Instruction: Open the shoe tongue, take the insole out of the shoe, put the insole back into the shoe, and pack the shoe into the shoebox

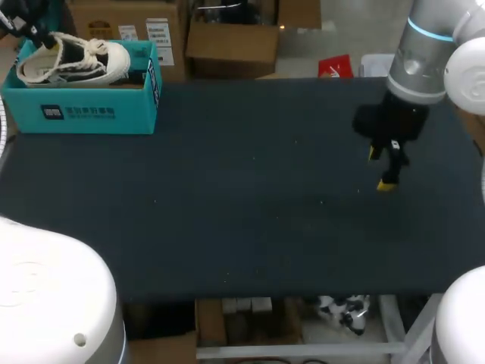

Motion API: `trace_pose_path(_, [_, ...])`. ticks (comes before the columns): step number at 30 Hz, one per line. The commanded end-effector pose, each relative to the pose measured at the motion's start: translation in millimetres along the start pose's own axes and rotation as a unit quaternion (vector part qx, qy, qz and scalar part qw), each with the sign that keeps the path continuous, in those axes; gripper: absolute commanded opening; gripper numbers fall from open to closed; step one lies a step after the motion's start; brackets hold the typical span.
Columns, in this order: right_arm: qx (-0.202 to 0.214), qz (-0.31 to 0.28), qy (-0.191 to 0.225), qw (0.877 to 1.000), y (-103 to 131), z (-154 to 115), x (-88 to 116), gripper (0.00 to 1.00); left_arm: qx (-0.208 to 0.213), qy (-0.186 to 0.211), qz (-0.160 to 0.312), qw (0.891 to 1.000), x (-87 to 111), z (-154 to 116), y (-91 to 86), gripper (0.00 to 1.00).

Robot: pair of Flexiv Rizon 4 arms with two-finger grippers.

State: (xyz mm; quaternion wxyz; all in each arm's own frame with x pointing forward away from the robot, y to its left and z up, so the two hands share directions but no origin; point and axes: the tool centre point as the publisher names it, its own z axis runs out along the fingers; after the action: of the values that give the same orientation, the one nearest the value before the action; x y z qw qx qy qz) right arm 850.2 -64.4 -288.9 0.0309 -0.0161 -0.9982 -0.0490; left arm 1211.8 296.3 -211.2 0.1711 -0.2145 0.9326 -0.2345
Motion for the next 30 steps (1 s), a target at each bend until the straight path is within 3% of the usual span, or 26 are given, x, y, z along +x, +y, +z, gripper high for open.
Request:
trace_pose_path(1, [0.001,0.0,0.0,1.0,0,-1,1,1.0,-0.003,0.041,0.002,0.999,-11.5,16,13.8,0.0])
trace_pose_path(14, [0.001,0.0,0.0,1.0,0,-1,1,1.0,-0.056,0.122,-0.004,0.991,-17.2,89,34.7,0.0])
trace_pose_path(19, [0.001,0.0,0.0,1.0,0,-1,1,1.0,-0.075,0.129,-0.016,0.989,-22.5,108,41.6,0.0])
trace_pose_path(20, [0.001,0.0,0.0,1.0,0,-1,1,1.0,-0.073,0.125,-0.021,0.989,-23.5,108,42.2,0.2])
trace_pose_path(21, [0.001,0.0,0.0,1.0,0,-1,1,1.0,-0.071,0.126,-0.023,0.989,-24.1,107,42.5,0.46])
trace_pose_path(22, [0.001,0.0,0.0,1.0,0,-1,1,1.0,-0.068,0.124,-0.025,0.99,-24.8,104,42.4,0.84])
trace_pose_path(23, [0.001,0.0,0.0,1.0,0,-1,1,1.0,-0.063,0.12,-0.028,0.99,-25.1,100,41.2,1.0])
trace_pose_path(30, [0.001,0.0,0.0,1.0,0,-1,1,1.0,-0.044,0.09,-0.022,0.995,-13.7,60,19.7,1.0])
